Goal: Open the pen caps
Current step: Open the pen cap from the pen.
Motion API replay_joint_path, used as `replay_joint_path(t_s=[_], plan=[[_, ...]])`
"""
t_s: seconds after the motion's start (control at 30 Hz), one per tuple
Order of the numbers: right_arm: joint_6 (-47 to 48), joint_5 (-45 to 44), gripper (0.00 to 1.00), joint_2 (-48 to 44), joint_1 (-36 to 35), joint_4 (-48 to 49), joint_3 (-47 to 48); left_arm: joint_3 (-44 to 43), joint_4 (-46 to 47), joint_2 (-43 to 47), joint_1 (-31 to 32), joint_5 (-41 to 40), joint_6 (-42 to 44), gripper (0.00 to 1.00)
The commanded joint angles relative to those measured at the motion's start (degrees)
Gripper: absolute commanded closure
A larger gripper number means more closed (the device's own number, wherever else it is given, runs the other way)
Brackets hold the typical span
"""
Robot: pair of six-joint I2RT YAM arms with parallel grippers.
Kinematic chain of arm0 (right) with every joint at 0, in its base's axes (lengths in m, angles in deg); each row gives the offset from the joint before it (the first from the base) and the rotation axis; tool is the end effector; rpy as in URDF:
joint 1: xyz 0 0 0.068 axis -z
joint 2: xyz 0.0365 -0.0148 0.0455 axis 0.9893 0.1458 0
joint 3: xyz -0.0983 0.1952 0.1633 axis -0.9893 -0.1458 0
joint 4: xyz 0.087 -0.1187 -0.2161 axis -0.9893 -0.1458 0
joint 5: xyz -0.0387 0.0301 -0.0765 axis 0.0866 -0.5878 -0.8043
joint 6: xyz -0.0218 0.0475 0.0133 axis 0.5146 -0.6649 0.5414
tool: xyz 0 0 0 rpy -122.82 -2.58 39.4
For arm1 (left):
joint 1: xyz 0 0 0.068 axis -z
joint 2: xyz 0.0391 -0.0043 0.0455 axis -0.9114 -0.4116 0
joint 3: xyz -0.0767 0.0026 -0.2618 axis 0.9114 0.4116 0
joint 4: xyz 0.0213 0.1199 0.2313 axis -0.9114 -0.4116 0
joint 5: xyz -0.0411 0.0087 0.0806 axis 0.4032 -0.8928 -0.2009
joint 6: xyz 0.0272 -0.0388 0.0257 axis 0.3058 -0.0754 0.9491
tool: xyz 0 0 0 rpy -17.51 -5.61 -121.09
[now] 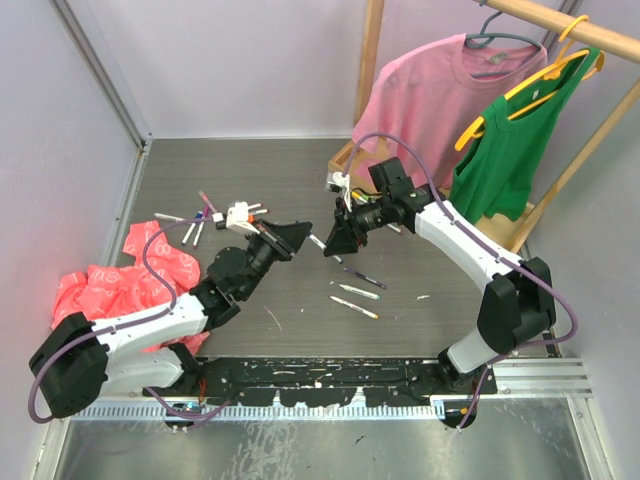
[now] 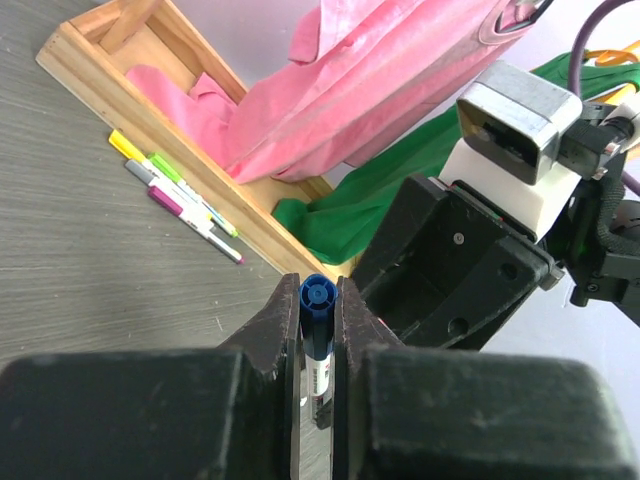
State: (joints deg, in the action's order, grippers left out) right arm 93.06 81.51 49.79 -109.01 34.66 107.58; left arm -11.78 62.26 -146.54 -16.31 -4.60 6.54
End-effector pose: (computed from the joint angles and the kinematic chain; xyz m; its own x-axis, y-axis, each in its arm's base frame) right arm 0.2716 0.1745 0.2997 -0.3545 -0.4228 -0.8340 -0.9313 0.0792 0.3556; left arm 0.1689 -0.1793 0.2703 -0.3537 -0.7196 -0.5975 0.3706 0.4787 -0.7959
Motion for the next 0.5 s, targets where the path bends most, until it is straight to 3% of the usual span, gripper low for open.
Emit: replay_joint_path(t_s=[0.0, 0.17, 0.47], plan=[[-3.1, 1.6, 0.55, -1.3, -0.3, 4.6, -1.2, -0.9, 6.2, -0.6, 0.2, 2.2, 1.7, 1.00], [-4.6, 2.6, 0.54, -1.0, -0.3, 6.0, -1.9, -1.1, 9.0, -3.0, 0.2, 5.0, 2.6, 1.00], [-3.9, 2.4, 0.85, 0.9, -0.5, 4.7, -1.2, -4.3, 11.2, -5.3, -1.1, 5.6, 6.5, 1.00]])
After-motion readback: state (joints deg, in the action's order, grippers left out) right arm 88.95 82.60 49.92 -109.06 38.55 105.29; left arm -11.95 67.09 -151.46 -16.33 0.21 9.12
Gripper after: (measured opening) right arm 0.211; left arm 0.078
